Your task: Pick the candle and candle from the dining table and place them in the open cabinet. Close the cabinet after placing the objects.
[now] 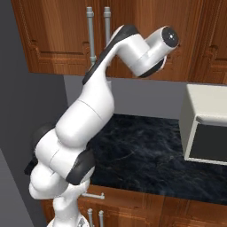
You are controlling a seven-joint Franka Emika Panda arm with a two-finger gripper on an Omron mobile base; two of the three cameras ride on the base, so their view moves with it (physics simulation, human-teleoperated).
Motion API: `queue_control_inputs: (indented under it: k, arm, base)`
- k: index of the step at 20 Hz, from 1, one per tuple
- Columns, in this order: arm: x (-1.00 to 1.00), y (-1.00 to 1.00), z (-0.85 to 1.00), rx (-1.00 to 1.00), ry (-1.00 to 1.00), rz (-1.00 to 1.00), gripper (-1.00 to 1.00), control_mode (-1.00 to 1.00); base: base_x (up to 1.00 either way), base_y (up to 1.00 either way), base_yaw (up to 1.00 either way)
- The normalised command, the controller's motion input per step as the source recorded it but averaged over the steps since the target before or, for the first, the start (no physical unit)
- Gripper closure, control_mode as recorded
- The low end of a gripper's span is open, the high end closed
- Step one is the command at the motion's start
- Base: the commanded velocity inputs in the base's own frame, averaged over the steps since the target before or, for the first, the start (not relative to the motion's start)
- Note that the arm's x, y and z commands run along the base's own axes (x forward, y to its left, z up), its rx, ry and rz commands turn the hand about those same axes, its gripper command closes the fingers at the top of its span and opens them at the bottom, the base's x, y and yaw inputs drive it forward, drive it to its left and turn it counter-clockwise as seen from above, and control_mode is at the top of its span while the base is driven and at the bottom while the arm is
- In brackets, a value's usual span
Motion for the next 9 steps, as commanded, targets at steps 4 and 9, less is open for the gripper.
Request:
queue_control_inputs:
  k: [4,9]
  arm:
    - [0.77,0.1,0.0,-0.03,0.0,0.0,-1.0,-1.0]
    - [0.54,0.15,0.0,-0.04,0.0,0.0,-1.0,-1.0]
  base:
    - [0.0,0.0,0.0]
    - [0.0,0.0,0.0]
